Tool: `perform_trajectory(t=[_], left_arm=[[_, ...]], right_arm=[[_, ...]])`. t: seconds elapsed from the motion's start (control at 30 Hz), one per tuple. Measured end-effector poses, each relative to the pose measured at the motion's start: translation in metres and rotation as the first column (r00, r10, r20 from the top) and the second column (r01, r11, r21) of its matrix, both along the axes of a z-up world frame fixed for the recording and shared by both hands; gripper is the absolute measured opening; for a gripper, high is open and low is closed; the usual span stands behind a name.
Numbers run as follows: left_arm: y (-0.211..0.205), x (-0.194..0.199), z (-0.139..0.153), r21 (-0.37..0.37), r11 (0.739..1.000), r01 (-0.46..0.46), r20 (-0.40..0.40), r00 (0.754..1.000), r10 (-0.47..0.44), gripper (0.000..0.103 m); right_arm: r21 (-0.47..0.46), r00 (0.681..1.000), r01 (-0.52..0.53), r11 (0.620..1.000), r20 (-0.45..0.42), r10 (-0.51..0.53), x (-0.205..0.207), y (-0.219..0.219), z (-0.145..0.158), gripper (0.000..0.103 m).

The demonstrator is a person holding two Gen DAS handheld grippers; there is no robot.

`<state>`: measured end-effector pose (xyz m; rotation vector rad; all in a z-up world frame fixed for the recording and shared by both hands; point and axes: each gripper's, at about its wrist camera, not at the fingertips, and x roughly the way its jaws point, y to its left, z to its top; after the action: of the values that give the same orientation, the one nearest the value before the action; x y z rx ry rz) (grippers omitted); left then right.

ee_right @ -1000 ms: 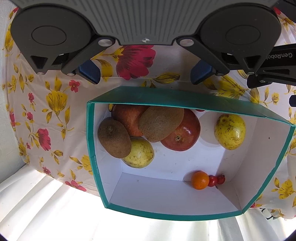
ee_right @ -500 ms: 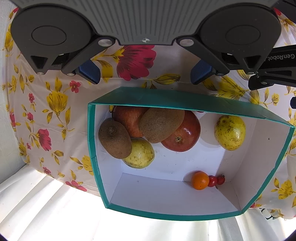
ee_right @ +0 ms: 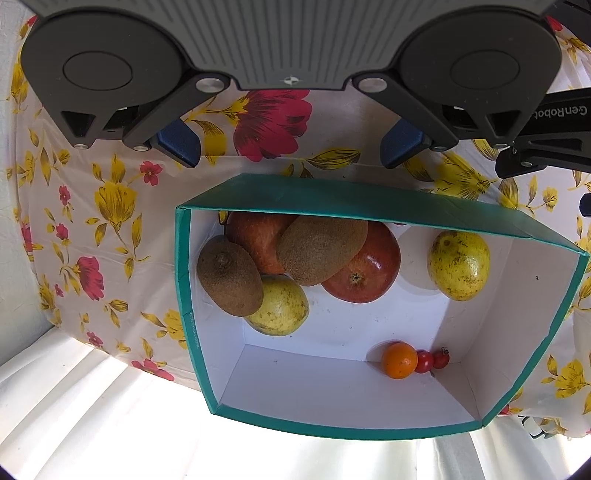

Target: Organize fruits

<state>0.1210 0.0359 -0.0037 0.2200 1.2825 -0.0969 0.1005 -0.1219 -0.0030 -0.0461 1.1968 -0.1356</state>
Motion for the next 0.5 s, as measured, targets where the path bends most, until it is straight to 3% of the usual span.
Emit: perform_trajectory(t=[0.5], left_arm=[[-0.0005,-0.0012,-0.0008,0.014,1.000,0.022,0.008,1.000,-0.022,0.097]], right_arm=[[-0.007,1.000,-0.005,1.000,0.007,0.005,-0.0010,0.0007,0.0021,0.103]])
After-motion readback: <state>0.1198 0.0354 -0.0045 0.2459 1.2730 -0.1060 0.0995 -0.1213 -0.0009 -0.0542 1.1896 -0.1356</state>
